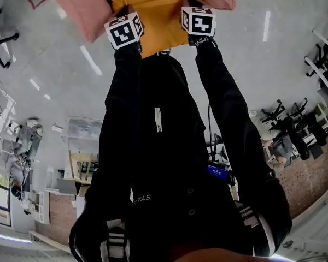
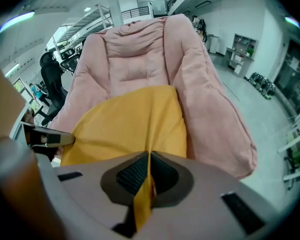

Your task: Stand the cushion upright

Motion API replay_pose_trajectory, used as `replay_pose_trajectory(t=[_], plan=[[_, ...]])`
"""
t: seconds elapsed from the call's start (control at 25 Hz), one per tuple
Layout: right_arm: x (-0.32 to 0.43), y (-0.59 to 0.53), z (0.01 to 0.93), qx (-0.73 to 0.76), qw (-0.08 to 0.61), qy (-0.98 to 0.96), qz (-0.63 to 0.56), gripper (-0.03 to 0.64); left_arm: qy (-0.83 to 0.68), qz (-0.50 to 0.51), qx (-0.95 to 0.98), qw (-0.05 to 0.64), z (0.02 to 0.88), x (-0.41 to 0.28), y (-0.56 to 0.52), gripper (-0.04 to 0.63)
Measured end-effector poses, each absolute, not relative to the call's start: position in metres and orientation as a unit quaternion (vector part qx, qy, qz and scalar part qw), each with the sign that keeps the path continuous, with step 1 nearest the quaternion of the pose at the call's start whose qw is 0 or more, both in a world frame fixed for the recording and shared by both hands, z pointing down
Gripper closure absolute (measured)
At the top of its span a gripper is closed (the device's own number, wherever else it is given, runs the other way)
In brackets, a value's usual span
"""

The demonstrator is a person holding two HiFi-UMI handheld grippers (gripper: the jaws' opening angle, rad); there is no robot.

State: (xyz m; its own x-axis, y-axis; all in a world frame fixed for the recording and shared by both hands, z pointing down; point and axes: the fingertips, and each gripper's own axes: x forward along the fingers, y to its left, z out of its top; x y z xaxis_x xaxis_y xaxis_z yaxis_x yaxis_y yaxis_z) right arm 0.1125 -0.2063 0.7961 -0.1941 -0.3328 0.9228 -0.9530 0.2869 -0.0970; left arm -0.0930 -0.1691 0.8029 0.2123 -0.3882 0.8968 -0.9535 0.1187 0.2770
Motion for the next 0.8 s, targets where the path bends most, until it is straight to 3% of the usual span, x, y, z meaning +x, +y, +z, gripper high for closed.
replay_pose_trajectory(t=[0.8], plan=[[0.121, -0.191, 0.685, 0.523, 0.364, -0.692, 0.341, 0.595, -0.580, 0.238, 0.619, 0.473, 0.695, -0.091, -0.161, 0.589]])
